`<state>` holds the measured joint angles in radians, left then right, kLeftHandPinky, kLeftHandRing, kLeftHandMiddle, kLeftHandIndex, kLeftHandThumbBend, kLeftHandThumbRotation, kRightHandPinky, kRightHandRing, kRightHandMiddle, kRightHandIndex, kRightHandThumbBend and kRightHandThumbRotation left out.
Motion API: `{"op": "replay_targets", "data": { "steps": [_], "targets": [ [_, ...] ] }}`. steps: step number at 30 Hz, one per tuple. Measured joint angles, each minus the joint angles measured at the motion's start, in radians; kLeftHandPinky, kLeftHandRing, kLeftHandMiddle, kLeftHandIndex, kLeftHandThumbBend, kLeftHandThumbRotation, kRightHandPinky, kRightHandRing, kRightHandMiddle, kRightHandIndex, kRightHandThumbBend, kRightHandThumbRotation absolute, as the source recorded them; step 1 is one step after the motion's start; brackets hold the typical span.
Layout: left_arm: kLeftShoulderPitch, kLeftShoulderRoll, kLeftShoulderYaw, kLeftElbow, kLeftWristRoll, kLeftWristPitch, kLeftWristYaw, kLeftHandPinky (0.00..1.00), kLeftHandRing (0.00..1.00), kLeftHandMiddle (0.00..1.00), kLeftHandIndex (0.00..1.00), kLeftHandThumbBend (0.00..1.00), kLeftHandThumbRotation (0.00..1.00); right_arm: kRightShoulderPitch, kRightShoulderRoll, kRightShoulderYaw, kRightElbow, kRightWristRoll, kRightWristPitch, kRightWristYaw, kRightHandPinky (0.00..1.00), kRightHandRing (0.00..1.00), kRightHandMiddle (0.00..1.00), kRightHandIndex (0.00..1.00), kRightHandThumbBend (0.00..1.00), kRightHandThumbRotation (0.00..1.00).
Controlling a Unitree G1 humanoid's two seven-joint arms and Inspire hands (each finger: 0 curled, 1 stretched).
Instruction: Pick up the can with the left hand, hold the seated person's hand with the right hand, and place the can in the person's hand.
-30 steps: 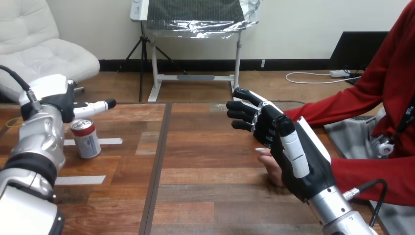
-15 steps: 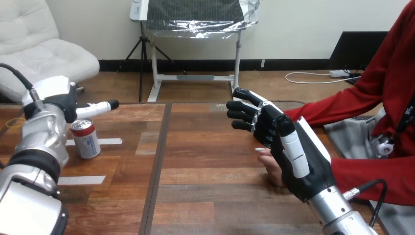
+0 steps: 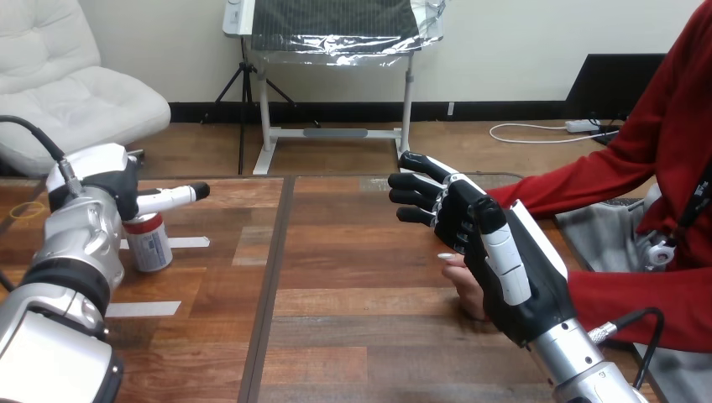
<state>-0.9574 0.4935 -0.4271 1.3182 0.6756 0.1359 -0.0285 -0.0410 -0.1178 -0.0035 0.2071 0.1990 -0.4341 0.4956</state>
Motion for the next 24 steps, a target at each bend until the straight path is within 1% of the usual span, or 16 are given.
{"op": "replay_targets", "data": {
  "steps": [1,3,4,9,11,17,24],
  "targets": [
    [0.000,0.000,0.001,0.001,-0.002,0.000,-0.001,0.87,0.92,0.94,0.92,0.79,0.97,0.000,0.000,0.000,0.000,0.000,0.000,0.000,0.82,0.83,0.83,0.86,0.76,1.00],
    [0.000,0.000,0.003,0.002,-0.005,0.000,-0.002,0.86,0.92,0.94,0.92,0.79,0.97,0.000,0.000,0.000,0.000,0.000,0.000,0.000,0.82,0.83,0.83,0.86,0.76,1.00],
    [0.000,0.000,0.005,0.003,-0.008,0.000,-0.002,0.81,0.89,0.91,0.91,0.80,0.98,0.000,0.000,0.000,0.000,0.000,0.000,0.000,0.82,0.83,0.83,0.86,0.76,1.00],
    [0.000,0.000,0.009,0.006,-0.017,-0.001,-0.002,0.71,0.83,0.85,0.89,0.82,0.99,0.000,0.000,0.000,0.000,0.000,0.000,0.000,0.82,0.83,0.83,0.86,0.77,1.00],
    [0.000,0.000,0.010,0.006,-0.019,-0.001,-0.002,0.70,0.82,0.84,0.88,0.83,1.00,0.000,0.000,0.000,0.000,0.000,0.000,0.000,0.82,0.83,0.83,0.86,0.77,1.00],
    [0.000,0.000,0.010,0.007,-0.020,-0.001,-0.002,0.68,0.83,0.85,0.88,0.83,1.00,0.000,0.000,0.000,0.000,0.000,0.000,0.000,0.82,0.83,0.83,0.86,0.78,1.00],
    [0.000,-0.001,0.010,0.007,-0.020,-0.001,-0.004,0.72,0.85,0.86,0.88,0.83,1.00,0.000,0.000,0.000,0.000,0.000,0.000,0.000,0.82,0.84,0.83,0.86,0.77,1.00]
  ]
}}
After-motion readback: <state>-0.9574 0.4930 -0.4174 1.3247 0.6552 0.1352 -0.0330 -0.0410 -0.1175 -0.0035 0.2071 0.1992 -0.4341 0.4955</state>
